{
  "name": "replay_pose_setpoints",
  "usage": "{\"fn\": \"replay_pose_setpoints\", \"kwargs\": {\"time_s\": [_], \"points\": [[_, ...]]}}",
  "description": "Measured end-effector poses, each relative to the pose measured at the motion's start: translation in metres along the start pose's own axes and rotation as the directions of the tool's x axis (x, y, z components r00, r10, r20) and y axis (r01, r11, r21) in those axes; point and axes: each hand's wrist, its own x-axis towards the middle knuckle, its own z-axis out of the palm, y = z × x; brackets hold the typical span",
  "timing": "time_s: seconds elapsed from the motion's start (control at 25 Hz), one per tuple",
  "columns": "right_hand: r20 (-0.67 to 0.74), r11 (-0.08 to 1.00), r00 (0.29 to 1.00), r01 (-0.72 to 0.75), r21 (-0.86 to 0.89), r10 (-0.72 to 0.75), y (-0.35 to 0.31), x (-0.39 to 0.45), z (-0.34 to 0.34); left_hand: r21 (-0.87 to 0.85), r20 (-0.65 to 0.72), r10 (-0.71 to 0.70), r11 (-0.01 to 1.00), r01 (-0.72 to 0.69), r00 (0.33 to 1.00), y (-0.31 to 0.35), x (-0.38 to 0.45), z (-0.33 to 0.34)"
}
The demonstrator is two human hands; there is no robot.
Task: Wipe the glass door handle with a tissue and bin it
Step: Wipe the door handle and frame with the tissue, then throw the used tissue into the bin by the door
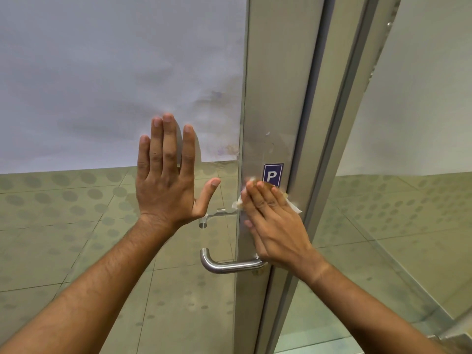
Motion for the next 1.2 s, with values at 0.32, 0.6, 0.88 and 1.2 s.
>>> {"fn": "replay_pose_setpoints", "kwargs": {"time_s": [0.32, 0.6, 0.88, 1.2], "points": [[-0.228, 0.899, 0.879, -0.368, 0.238, 0.42, -0.027, 0.029, -0.006, -0.026, 0.01, -0.001, 1.0, 0.001, 1.0, -0.002, -0.002, 0.001], [-0.204, 0.834, 0.824, -0.459, 0.306, 0.529, -0.04, 0.024, -0.028, -0.046, 0.064, 0.004, 0.999, -0.001, 0.998, -0.001, 0.0, -0.009], [-0.226, 0.82, 0.847, -0.345, 0.456, 0.481, -0.064, 0.006, -0.053, -0.163, 0.157, 0.019, 0.987, 0.007, 0.987, -0.002, -0.02, -0.05], [-0.207, 0.738, 0.911, -0.139, 0.661, 0.357, -0.146, -0.007, -0.046, -0.166, 0.371, -0.144, 0.962, 0.218, 0.917, -0.022, -0.134, -0.13]]}}
